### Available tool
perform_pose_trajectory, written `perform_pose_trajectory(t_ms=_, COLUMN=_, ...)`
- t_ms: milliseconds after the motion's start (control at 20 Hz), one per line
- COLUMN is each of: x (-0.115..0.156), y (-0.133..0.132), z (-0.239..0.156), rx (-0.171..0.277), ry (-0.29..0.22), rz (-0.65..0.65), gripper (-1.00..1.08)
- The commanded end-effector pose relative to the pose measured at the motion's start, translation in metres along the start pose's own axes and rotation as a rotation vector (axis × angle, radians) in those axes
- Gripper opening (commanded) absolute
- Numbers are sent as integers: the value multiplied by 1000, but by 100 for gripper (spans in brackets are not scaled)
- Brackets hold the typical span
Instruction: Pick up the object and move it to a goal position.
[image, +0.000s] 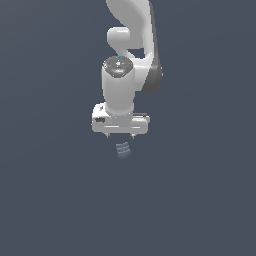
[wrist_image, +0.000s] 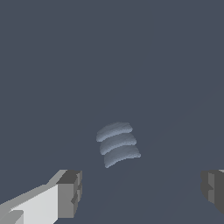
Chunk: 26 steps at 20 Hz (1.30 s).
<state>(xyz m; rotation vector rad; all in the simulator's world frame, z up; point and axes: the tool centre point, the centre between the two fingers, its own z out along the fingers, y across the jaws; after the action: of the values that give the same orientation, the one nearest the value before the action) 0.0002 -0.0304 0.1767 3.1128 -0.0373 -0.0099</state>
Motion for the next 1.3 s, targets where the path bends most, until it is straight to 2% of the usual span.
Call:
perform_pose_trajectory(t_ms=0, x=0, y=0, z=0, rx=0, ry=0, rz=0, gripper=100)
perform_pose_trajectory(t_ms=400, x=10, y=14, z=-12, rx=6, ry=37, rz=15, gripper=100)
perform_pose_trajectory(t_ms=700, x=10, y=14, z=-10, rx=6, ry=37, rz=7, gripper=100)
perform_pose_trajectory(t_ms=1250, x=4, y=4, z=38, rx=12, ry=22, rz=-145, gripper=100)
